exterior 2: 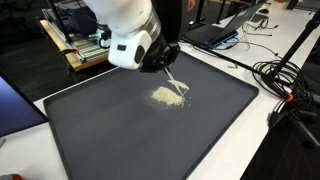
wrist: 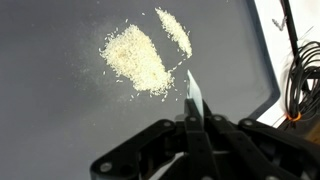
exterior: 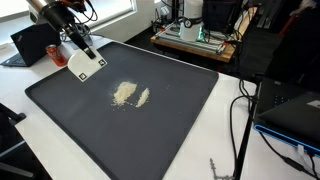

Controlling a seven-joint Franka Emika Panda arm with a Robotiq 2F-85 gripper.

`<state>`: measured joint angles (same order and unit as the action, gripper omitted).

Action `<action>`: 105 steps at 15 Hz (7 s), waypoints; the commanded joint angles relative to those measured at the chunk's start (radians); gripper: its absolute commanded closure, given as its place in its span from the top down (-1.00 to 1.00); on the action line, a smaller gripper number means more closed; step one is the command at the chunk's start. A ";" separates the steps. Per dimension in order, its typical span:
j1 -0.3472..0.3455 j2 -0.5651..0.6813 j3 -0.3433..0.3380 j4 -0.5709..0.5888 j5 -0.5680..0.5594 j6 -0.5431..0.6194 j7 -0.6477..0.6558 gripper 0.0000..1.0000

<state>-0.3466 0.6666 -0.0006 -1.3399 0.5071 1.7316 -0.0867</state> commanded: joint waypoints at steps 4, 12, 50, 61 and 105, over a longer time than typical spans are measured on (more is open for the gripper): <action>-0.007 -0.212 -0.008 -0.365 0.054 0.202 -0.231 -0.98; 0.005 -0.147 -0.018 -0.279 0.027 0.174 -0.201 -0.93; 0.114 -0.628 -0.049 -1.143 0.602 0.904 -0.456 -0.98; 0.119 -0.623 0.015 -1.202 1.140 0.889 -0.661 -0.98; 0.267 -0.676 -0.081 -0.975 -0.143 0.576 -0.283 -0.98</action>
<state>-0.1028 0.0391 -0.1106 -2.2729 0.4569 2.2694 -0.3528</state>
